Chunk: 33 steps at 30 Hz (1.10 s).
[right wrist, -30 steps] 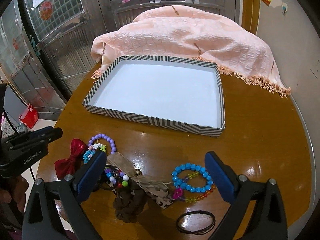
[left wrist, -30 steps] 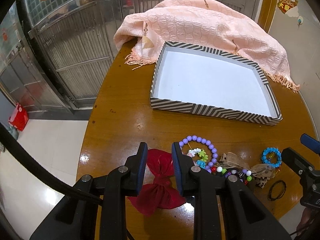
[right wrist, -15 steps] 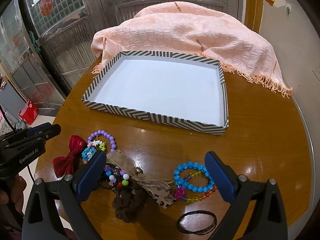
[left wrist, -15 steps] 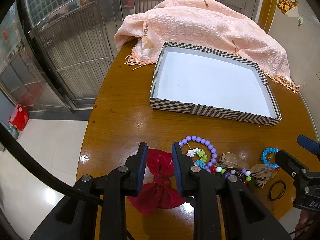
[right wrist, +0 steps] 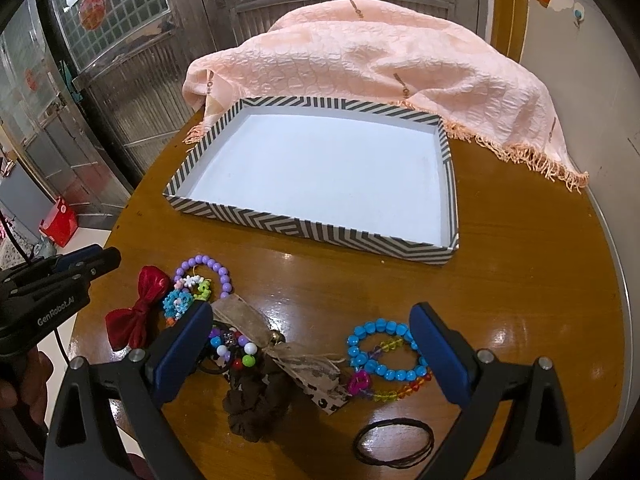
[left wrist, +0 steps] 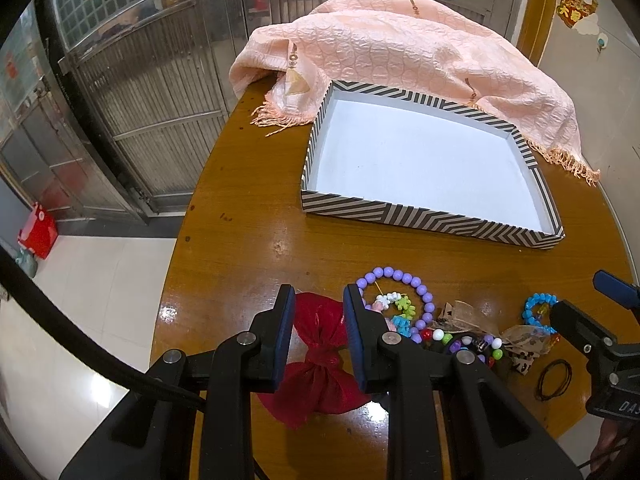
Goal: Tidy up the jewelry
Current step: 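Move both tools toward the jewelry pile beside the striped box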
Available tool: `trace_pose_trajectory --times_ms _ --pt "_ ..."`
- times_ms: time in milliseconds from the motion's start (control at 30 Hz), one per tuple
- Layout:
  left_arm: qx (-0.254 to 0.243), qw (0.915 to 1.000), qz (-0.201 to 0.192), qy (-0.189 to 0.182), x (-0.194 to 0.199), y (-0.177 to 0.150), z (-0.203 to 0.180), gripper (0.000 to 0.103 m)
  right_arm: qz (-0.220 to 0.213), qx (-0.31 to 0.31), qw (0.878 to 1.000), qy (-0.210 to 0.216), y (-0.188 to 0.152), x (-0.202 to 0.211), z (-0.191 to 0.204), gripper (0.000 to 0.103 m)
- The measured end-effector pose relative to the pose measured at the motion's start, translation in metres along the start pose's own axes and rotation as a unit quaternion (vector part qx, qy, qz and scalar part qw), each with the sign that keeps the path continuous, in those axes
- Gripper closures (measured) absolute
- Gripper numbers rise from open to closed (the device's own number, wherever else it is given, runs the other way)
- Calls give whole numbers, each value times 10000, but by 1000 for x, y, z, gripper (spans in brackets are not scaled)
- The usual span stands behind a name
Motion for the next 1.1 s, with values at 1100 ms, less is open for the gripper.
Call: trace_pose_trajectory --times_ms 1100 --pt "70 9999 56 -96 1 -5 16 84 126 19 9994 334 -6 -3 2 3"
Point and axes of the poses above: each gripper's, at about its wrist camera, not at the fingertips, and x roughly against the way its jaws point, z to its left, y to its top, the point moved 1 cm from there along -x, roughly the way its jaws point, and after that the axes turned 3 degrees about z, right-handed, at the moved point
